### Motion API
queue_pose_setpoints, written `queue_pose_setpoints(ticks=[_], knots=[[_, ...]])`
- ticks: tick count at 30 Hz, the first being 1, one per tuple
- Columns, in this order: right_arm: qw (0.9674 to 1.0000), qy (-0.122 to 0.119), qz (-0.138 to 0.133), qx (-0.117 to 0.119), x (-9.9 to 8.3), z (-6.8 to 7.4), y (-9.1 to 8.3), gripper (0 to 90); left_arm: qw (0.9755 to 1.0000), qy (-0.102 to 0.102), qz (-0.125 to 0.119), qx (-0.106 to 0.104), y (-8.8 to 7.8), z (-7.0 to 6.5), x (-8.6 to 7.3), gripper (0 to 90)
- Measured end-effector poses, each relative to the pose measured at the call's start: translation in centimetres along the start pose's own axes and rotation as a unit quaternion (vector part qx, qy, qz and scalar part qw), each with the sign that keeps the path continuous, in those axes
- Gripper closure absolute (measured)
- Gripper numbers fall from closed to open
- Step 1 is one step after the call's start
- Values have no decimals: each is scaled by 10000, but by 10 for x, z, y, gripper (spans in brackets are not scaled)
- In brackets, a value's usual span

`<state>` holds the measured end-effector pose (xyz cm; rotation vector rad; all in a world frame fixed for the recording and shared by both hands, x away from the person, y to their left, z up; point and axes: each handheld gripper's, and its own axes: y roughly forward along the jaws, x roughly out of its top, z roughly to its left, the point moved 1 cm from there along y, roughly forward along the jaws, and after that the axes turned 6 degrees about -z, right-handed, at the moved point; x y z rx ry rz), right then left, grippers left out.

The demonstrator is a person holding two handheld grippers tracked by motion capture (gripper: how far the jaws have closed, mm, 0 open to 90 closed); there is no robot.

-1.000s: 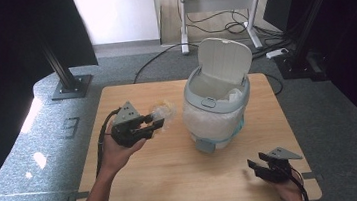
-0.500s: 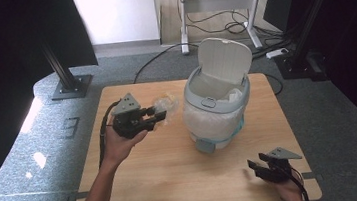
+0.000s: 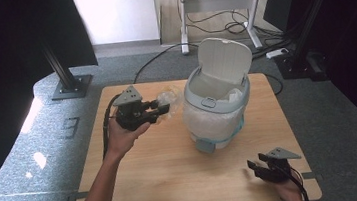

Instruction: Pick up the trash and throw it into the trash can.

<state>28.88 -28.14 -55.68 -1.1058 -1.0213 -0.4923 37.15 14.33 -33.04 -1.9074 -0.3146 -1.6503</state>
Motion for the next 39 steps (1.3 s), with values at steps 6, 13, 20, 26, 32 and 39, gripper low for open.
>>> queue_pose_setpoints(ticks=[6,13,20,26,32,39], knots=[[10000,-11,34,7,0,1,1,413,10000,67,-16,-51,5,-2,8,669],[10000,4,12,-6,0,0,1,413,9999,71,-4,-98,14,-3,12,668],[10000,15,27,-2,-1,-1,0,412,9998,119,18,-155,25,-5,18,669],[10000,-18,33,-5,-1,0,1,411,9997,142,-24,-212,34,-7,24,669],[10000,-27,30,-25,-1,0,0,411,9996,159,2,-242,45,-8,29,668],[10000,-4,37,-52,-2,-2,0,411,9996,158,31,-252,54,-7,31,668]])
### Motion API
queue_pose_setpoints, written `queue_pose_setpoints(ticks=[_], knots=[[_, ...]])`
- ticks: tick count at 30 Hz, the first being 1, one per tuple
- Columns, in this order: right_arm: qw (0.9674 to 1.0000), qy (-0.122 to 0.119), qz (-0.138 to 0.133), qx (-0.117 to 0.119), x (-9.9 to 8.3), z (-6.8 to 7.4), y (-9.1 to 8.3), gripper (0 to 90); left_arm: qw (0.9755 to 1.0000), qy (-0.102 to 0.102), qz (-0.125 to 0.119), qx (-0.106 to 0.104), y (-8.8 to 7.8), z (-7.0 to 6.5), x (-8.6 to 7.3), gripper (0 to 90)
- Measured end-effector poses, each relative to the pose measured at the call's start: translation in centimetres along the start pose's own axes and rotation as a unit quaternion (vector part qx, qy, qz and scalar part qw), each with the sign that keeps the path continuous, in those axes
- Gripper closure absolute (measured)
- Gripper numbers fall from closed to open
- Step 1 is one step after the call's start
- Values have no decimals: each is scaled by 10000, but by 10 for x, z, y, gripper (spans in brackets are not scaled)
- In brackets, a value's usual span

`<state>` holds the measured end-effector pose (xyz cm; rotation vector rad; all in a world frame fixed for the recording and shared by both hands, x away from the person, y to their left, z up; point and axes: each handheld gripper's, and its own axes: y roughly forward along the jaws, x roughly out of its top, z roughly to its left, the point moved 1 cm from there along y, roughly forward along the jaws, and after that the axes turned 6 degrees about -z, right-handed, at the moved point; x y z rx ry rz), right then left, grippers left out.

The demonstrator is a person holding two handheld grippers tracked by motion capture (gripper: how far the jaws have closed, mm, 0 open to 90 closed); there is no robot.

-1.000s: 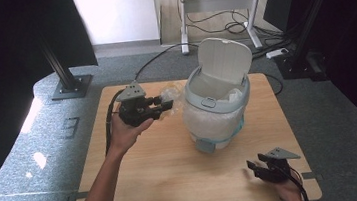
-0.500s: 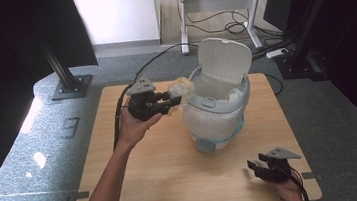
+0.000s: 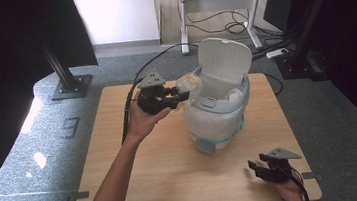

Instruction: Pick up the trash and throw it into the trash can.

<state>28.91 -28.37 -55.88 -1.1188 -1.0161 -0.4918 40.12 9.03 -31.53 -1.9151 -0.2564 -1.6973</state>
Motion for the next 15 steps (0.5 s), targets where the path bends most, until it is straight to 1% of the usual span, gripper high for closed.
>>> queue_pose_setpoints(ticks=[1,6,8,15], knots=[[10000,-1,-2,2,0,0,0,411,10000,30,30,-18,3,0,1,667],[10000,0,4,-1,0,0,0,411,10000,12,44,-19,10,2,2,667],[10000,1,7,-10,0,0,0,411,10000,34,52,-26,12,2,3,666],[10000,3,12,-18,-1,0,0,411,10000,35,29,-62,19,3,7,666]])
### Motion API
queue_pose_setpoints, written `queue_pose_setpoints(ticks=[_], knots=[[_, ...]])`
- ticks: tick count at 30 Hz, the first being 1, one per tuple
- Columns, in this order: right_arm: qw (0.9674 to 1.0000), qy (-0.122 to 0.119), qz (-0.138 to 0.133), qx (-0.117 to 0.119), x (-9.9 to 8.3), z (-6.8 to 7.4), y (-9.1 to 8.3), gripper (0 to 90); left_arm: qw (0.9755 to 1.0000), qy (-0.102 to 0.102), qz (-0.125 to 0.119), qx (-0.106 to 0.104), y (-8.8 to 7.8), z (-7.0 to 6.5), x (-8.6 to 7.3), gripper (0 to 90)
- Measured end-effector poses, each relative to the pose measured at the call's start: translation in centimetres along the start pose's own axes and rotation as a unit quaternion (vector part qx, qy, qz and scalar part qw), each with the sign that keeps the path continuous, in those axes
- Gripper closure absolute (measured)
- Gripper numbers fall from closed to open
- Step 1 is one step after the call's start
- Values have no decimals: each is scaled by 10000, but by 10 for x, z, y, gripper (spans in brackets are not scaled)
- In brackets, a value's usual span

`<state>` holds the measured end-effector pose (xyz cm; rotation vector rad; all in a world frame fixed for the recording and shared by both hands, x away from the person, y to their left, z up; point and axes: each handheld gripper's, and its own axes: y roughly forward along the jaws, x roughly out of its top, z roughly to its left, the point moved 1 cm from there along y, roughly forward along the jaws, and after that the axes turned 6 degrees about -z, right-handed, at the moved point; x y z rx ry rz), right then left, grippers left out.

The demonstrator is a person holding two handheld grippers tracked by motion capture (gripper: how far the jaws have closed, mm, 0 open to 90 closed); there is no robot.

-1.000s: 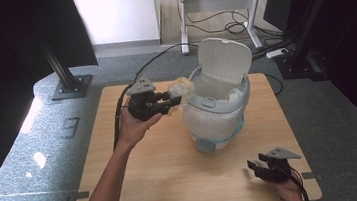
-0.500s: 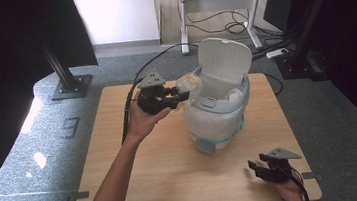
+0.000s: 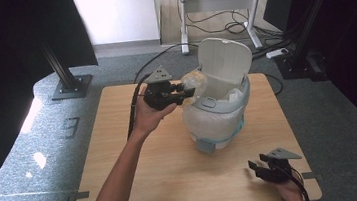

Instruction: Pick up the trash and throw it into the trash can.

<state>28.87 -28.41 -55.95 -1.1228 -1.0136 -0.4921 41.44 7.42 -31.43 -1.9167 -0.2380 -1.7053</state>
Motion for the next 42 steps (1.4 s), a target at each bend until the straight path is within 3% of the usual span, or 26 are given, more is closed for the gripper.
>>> queue_pose_setpoints(ticks=[29,42], knots=[[10000,29,22,-20,-2,-2,-1,410,9999,56,-20,-115,25,1,17,661],[10000,85,15,-45,-3,-5,-3,410,9998,33,13,-205,48,4,25,658]])
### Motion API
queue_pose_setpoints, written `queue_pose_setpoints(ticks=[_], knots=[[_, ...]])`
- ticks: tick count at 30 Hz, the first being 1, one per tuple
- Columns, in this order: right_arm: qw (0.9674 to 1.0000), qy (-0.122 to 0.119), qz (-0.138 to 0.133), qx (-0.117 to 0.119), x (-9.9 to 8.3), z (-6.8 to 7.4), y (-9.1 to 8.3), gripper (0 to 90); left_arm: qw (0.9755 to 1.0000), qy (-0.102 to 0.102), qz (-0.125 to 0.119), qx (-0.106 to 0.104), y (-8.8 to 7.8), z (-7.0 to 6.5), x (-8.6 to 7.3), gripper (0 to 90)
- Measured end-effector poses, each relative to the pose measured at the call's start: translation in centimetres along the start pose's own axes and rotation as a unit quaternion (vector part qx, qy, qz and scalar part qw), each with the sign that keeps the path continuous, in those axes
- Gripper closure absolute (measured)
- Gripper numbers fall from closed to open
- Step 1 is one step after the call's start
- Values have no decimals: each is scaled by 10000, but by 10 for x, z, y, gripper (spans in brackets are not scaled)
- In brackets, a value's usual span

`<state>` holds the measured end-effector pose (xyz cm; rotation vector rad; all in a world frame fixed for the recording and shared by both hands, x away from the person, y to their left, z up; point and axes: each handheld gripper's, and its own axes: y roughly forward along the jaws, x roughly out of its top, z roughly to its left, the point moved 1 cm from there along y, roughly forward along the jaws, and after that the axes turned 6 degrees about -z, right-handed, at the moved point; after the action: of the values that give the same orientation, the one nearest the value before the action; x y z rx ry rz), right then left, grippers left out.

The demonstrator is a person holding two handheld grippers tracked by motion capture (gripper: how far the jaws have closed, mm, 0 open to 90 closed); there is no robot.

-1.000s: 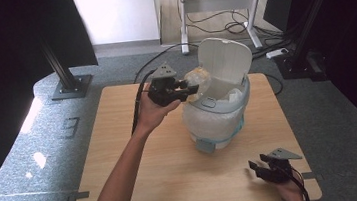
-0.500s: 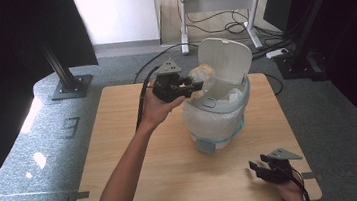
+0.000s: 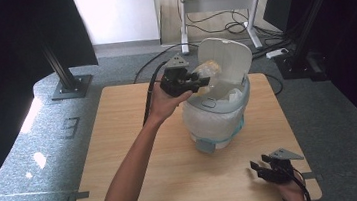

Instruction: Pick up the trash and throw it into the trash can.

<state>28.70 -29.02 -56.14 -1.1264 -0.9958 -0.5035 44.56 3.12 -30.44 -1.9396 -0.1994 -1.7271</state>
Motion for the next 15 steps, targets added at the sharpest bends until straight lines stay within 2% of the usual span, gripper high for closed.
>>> queue_pose_setpoints(ticks=[5,15], knots=[[10000,14,1,-4,-1,0,-1,410,10000,29,7,-17,7,1,1,657],[10000,19,36,-9,-2,2,1,409,9999,-40,29,-95,21,3,-1,652]])
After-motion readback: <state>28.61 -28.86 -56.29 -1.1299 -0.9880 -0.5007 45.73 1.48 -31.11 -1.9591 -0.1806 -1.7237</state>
